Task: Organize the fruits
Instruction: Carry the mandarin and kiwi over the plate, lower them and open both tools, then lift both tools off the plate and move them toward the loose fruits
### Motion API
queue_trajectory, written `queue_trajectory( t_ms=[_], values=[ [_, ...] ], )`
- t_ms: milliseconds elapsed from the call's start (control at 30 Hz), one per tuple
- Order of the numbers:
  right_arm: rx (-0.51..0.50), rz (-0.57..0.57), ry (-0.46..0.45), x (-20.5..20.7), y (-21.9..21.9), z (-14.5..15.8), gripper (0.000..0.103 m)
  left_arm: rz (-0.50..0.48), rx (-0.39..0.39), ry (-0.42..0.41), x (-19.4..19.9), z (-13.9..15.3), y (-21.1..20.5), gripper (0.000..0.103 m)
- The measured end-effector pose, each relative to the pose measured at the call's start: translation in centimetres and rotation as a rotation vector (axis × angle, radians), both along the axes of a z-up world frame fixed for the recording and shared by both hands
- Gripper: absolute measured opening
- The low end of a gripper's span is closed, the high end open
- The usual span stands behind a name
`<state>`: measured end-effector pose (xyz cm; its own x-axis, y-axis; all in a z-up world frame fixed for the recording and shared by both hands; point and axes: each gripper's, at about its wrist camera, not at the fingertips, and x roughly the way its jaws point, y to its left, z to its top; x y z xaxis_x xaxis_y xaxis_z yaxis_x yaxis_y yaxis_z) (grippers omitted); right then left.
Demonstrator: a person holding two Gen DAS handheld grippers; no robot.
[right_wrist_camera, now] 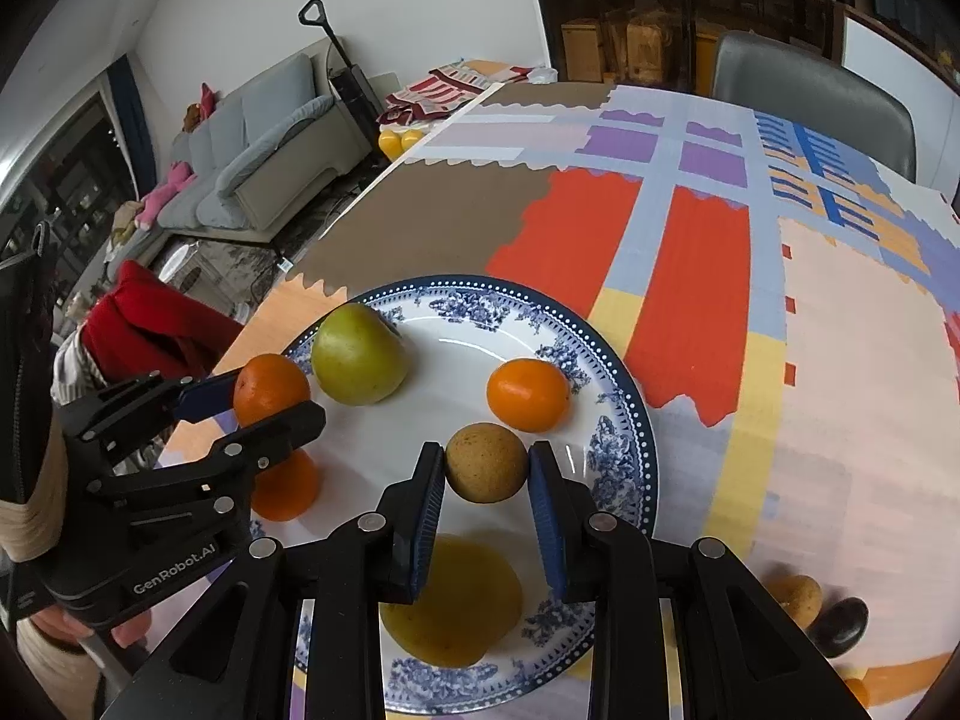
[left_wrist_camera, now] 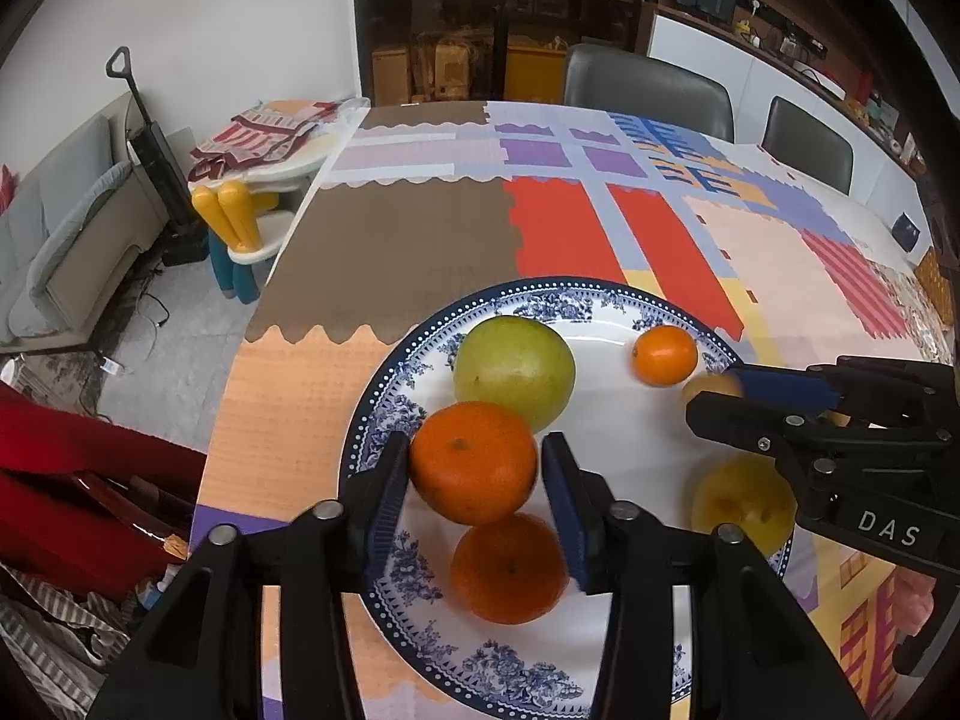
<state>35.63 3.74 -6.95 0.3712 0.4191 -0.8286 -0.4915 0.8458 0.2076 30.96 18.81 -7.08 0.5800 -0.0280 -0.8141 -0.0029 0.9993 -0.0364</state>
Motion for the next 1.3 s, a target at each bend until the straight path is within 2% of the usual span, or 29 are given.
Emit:
queue_trajectory(
  t_ms=[167,333,400,467,567,667,800,867,1033,1100,1300],
  values=[
    [0.005,-0.011,-0.006,0.0,-0.1,0.4,0.038,0.000,0.006,-0.007,-0.1,0.4,-0.2,0.051],
    [0.004,-0.017,-0.028,-0.8,-0.5,1.2,0.038,-0.001,0.013,-0.027,-0.9,1.3,-0.6,0.052],
    [0.000,-0.020,-0.045,-1.3,-0.8,1.7,0.039,-0.004,0.016,-0.039,-1.4,1.8,-0.9,0.059],
    [-0.006,-0.025,-0.069,-1.8,-1.1,2.3,0.047,-0.004,0.021,-0.057,-2.0,2.4,-1.2,0.059],
    [-0.015,-0.036,-0.106,-2.6,-1.7,3.2,0.047,-0.003,0.028,-0.075,-2.7,3.1,-1.8,0.061],
    [-0.024,-0.053,-0.136,-3.7,-2.6,4.1,0.056,-0.008,0.036,-0.099,-3.6,4.2,-2.5,0.063],
    [-0.030,-0.068,-0.178,-5.1,-3.8,5.5,0.057,-0.018,0.038,-0.139,-4.9,5.7,-3.6,0.065],
    [-0.019,-0.079,-0.191,-5.8,-4.5,6.1,0.063,-0.025,0.037,-0.159,-5.5,6.5,-4.2,0.066],
    [-0.004,-0.105,-0.229,-7.5,-6.3,7.7,0.064,-0.039,0.053,-0.212,-7.3,8.3,-5.8,0.070],
    [0.000,-0.118,-0.244,-8.3,-7.2,8.2,0.068,-0.047,0.064,-0.234,-8.0,8.9,-6.6,0.071],
    [0.009,-0.151,-0.272,-9.8,-9.5,9.0,0.069,-0.082,0.084,-0.256,-9.3,9.5,-8.9,0.074]
  ],
)
